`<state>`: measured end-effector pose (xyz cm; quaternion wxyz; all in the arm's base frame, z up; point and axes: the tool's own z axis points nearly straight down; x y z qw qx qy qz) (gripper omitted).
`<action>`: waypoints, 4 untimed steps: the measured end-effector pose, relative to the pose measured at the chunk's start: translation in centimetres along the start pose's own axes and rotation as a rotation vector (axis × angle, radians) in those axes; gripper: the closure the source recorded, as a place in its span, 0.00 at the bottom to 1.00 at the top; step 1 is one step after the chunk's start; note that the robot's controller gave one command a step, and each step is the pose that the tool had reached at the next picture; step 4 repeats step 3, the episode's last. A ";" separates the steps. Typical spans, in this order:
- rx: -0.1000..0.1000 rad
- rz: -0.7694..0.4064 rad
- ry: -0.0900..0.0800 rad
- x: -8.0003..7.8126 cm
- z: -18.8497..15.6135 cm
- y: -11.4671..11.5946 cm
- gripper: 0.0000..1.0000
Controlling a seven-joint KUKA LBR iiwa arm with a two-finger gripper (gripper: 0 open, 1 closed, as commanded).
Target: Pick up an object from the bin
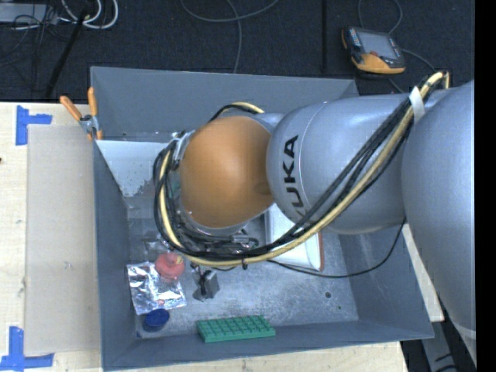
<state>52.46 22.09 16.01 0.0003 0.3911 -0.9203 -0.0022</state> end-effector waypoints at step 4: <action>0.009 -0.415 -0.004 0.8 -6.3 -4.6 1.00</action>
Offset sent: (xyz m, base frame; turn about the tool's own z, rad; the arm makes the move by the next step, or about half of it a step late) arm 0.0451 -0.0182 -0.0728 -0.4043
